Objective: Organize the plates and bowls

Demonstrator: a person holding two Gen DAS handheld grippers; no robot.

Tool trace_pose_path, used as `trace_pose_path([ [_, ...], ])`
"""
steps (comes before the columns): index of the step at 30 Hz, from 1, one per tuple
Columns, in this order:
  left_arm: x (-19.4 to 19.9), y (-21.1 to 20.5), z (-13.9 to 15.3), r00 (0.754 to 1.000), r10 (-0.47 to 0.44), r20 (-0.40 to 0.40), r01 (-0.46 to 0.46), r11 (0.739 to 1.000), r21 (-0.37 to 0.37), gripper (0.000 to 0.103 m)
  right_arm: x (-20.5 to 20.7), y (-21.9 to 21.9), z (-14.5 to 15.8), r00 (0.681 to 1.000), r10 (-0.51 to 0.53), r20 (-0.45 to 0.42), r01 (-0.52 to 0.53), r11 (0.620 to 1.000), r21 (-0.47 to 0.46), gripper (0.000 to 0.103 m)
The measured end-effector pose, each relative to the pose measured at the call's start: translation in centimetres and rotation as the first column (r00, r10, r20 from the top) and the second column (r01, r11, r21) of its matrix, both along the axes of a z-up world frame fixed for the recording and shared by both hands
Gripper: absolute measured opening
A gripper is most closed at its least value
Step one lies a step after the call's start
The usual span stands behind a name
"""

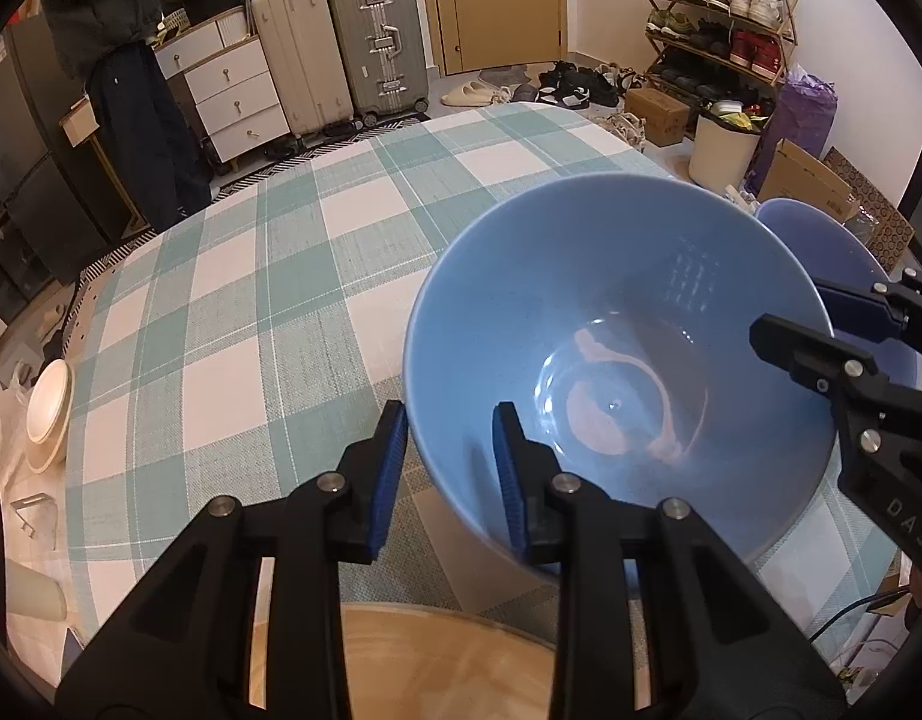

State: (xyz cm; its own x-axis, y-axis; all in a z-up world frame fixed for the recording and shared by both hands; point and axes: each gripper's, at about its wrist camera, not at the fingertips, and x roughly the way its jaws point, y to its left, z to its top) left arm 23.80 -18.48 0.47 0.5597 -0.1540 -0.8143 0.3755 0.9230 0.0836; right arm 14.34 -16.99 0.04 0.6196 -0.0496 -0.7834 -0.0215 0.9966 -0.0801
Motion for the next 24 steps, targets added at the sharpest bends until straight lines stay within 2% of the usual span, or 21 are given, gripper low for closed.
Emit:
trace_pose_path([
  [5,-0.2,0.4,0.2,1.000,0.010,0.003,-0.010,1.000,-0.008,0.029,-0.2,0.0,0.0,1.000,-0.003,-0.004,0.003,1.000,-0.017,0.029],
  [10,-0.4,1.1,0.7,1.000,0.006,-0.013,-0.007,0.997,-0.076,0.044,-0.4,0.2,0.2,1.000,0.000,0.015,0.001,0.999,-0.035,0.033],
  [14,-0.5,1.7,1.2,1.000,0.010,-0.022,-0.013,0.993,-0.115,0.052,-0.5,0.5,0.3,1.000,0.014,0.012,-0.013,0.999,-0.036,0.038],
  [17,-0.9,1.9,1.6,1.000,0.002,-0.017,-0.004,0.992,-0.126,0.056,-0.9,0.0,0.7,0.999,0.031,0.018,-0.031,1.000,-0.003,0.043],
  [20,-1.5,2.2,2.3,1.000,-0.006,-0.011,0.004,0.990,-0.143,0.073,-1.4,-0.5,1.6,0.998,0.044,0.042,-0.046,0.998,0.046,0.055],
  [22,-1.9,2.2,2.8,1.000,-0.017,-0.009,0.015,0.988,-0.156,0.074,-1.9,-1.0,2.5,0.997,0.046,0.066,-0.050,0.996,0.071,0.074],
  [24,-2.2,2.0,3.1,0.999,-0.030,-0.017,0.026,0.986,-0.165,0.075,-2.3,-1.7,3.4,0.995,0.030,0.091,-0.038,0.995,0.088,0.085],
])
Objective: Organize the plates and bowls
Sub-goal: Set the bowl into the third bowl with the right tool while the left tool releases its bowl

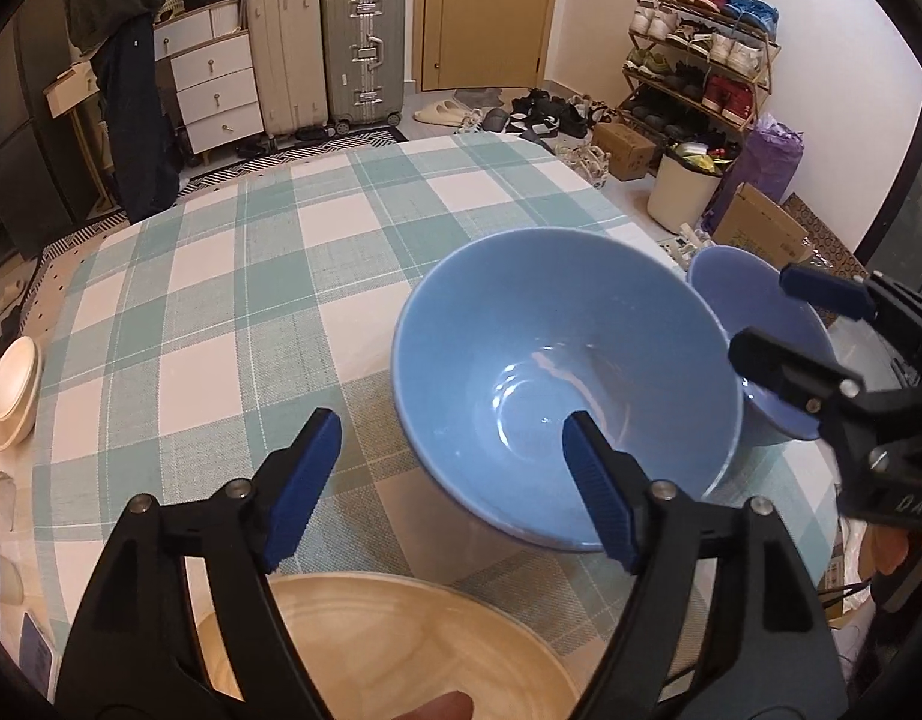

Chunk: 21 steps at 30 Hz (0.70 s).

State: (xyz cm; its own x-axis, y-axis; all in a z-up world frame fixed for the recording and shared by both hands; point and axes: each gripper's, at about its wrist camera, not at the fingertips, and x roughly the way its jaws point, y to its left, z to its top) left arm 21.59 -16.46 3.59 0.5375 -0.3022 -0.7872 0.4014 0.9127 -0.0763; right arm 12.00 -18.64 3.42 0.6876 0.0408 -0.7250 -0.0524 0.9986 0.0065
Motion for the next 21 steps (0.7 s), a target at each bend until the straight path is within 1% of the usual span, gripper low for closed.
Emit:
trace_pose_path([
  [3,-0.6,-0.4,0.6,1.000,-0.012,0.000,0.012,1.000,-0.009,0.077,-0.5,-1.2,0.9,0.999,-0.040,0.014,0.040,0.999,0.024,0.094],
  [4,-0.8,-0.7,0.7,1.000,-0.017,0.005,0.017,1.000,-0.007,0.079,-0.6,-1.6,1.2,0.999,-0.052,0.016,0.051,0.998,0.032,0.099],
  [6,-1.3,-1.2,1.0,0.999,-0.028,0.018,0.028,1.000,0.000,0.081,-1.0,-2.2,1.7,0.997,-0.067,0.027,0.066,0.997,0.038,0.102],
  [8,-1.6,-1.6,1.1,0.999,-0.038,0.015,0.038,0.999,-0.002,0.081,-1.5,-2.8,2.1,0.996,-0.079,0.028,0.078,0.996,0.040,0.102],
  [9,-1.8,-1.8,1.2,0.999,-0.042,0.016,0.042,0.999,-0.001,0.084,-1.7,-3.0,2.3,0.996,-0.082,0.028,0.081,0.996,0.040,0.102],
  [12,-2.3,-2.2,1.4,0.999,-0.045,0.023,0.045,0.999,-0.006,0.101,-2.4,-3.7,2.7,0.995,-0.094,0.030,0.093,0.995,0.036,0.103],
  [21,-3.8,-4.3,2.2,0.998,-0.059,0.012,0.059,0.998,-0.026,0.101,-4.7,-6.8,3.4,0.988,-0.145,0.047,0.143,0.989,0.047,0.103],
])
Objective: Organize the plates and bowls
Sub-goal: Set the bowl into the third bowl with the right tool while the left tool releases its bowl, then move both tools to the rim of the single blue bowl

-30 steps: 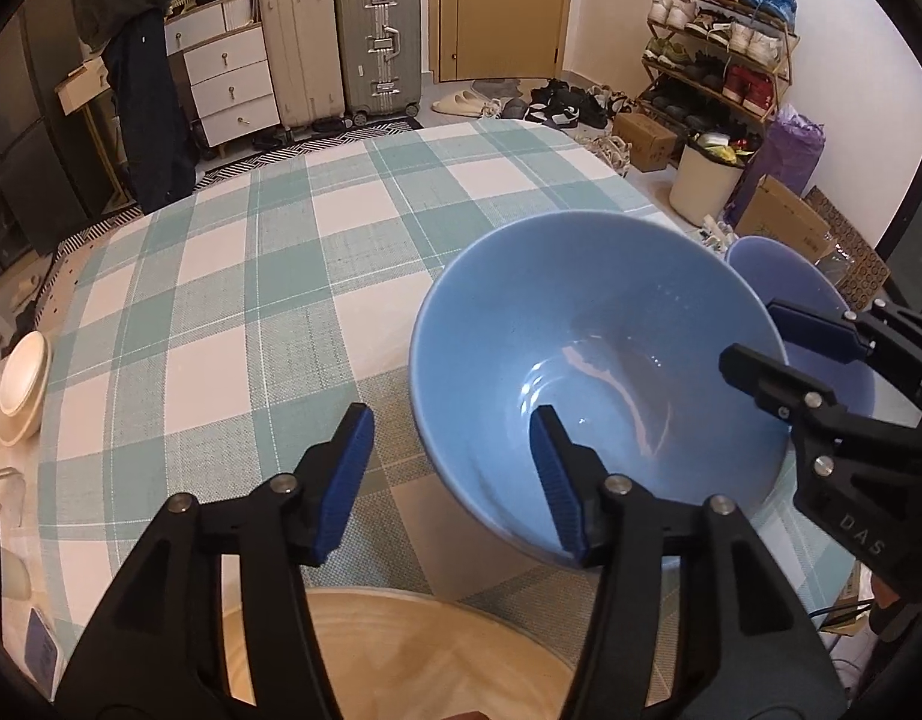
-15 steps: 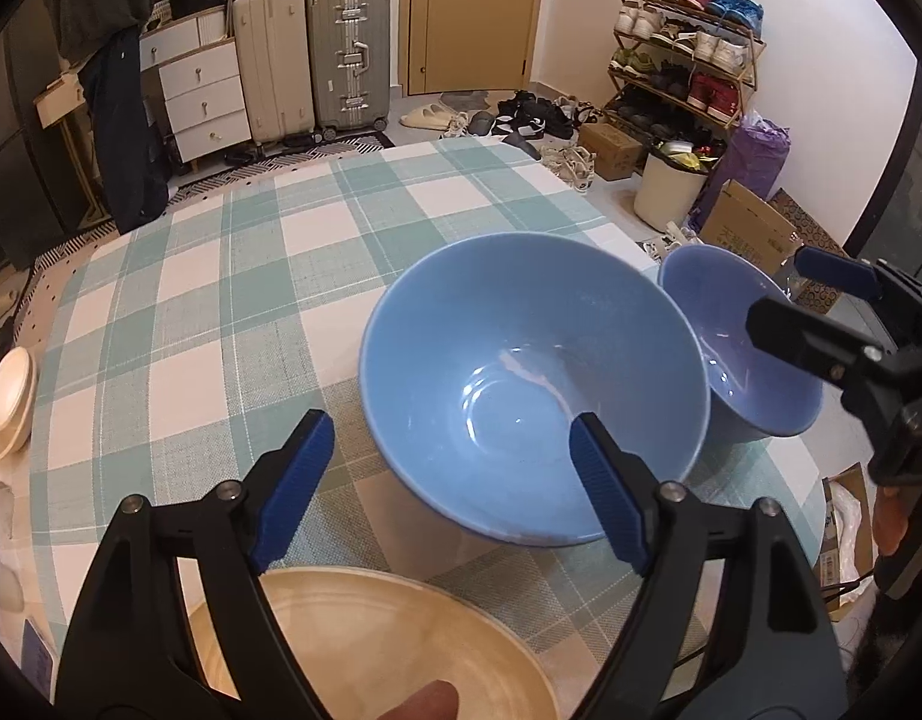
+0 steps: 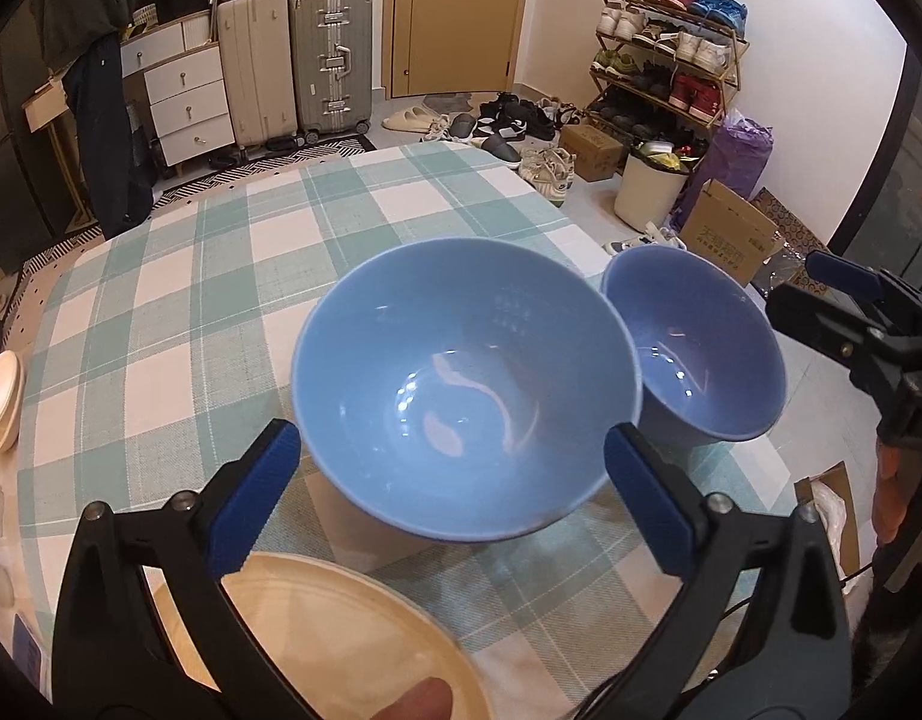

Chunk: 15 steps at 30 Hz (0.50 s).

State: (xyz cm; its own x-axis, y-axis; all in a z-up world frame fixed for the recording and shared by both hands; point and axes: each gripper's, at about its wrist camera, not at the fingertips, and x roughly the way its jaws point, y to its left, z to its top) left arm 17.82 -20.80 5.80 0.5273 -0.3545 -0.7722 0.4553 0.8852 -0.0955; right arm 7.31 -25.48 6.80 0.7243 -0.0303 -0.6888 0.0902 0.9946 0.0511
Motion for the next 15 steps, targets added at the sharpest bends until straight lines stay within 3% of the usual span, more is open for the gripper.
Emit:
trace_pose_path([
  [15,-4.6,-7.3,0.2,0.995,-0.104,-0.003,0.103,0.994,-0.029,0.101,-3.5,-5.0,-0.3,0.998,-0.057,-0.019,0.057,0.998,0.005,0.103],
])
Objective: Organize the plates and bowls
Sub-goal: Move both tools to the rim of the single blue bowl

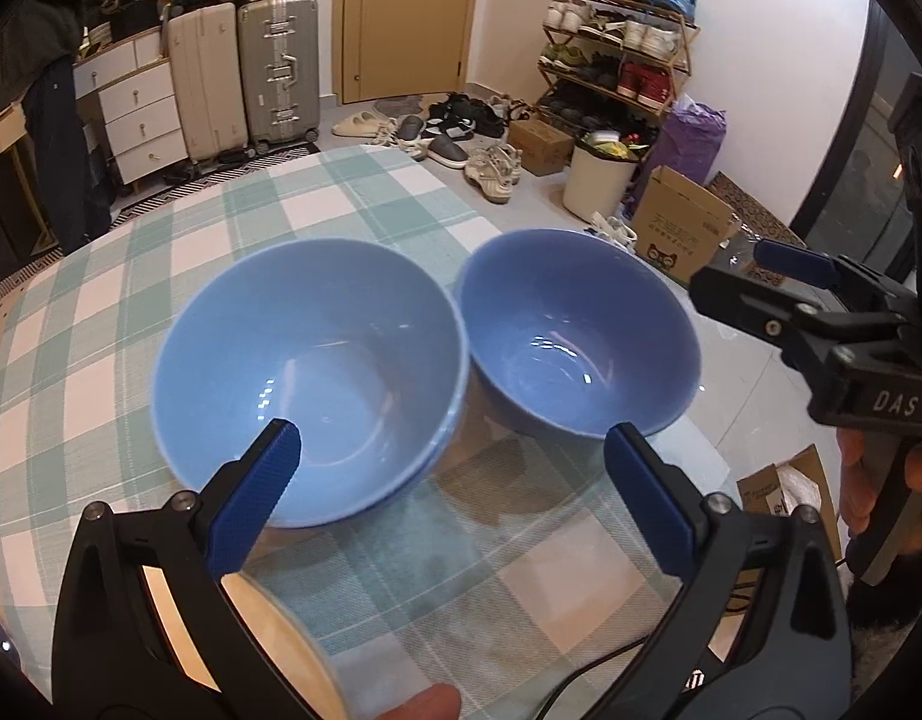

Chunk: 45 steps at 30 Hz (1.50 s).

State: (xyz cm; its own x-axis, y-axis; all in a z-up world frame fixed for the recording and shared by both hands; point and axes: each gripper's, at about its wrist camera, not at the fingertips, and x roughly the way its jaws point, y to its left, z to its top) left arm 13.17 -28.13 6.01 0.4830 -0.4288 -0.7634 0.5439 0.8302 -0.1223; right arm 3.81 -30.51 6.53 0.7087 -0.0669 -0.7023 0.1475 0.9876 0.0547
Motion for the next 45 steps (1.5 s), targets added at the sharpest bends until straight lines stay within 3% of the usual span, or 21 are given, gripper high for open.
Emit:
trace_pose_path([
  [8,-1.1,-2.5,-0.8,0.999,-0.004,-0.041,0.002,0.999,-0.042,0.100,-0.6,-1.8,-1.1,0.999,-0.037,-0.020,0.036,0.999,-0.008,0.103],
  [16,-2.0,-4.4,-1.5,0.999,-0.012,-0.029,0.012,1.000,-0.012,0.098,-0.6,-3.4,-2.3,0.997,-0.070,-0.043,0.070,0.998,0.003,0.103],
  [21,-2.6,-4.8,-1.1,0.998,-0.048,-0.033,0.047,0.998,-0.040,0.093,-0.4,-4.2,-3.0,0.995,-0.084,-0.056,0.084,0.996,0.006,0.103],
  [25,-3.0,-5.7,-1.0,0.997,-0.069,-0.029,0.068,0.997,-0.021,0.088,-0.2,-4.7,-3.4,0.993,-0.095,-0.064,0.096,0.995,0.005,0.103],
  [33,-2.4,-6.1,-2.2,0.999,-0.016,-0.044,0.015,0.999,-0.032,0.085,0.8,-5.4,-5.0,0.988,-0.114,-0.108,0.114,0.993,-0.006,0.103],
  [38,-0.9,-6.5,-4.0,0.996,0.008,-0.091,-0.011,0.999,-0.035,0.073,1.5,-5.5,-6.3,0.985,-0.109,-0.135,0.108,0.994,-0.012,0.102],
  [45,0.1,-7.1,-5.1,0.996,0.020,-0.092,-0.022,0.999,-0.025,0.064,2.2,-5.1,-7.4,0.985,-0.079,-0.155,0.078,0.997,-0.015,0.083],
])
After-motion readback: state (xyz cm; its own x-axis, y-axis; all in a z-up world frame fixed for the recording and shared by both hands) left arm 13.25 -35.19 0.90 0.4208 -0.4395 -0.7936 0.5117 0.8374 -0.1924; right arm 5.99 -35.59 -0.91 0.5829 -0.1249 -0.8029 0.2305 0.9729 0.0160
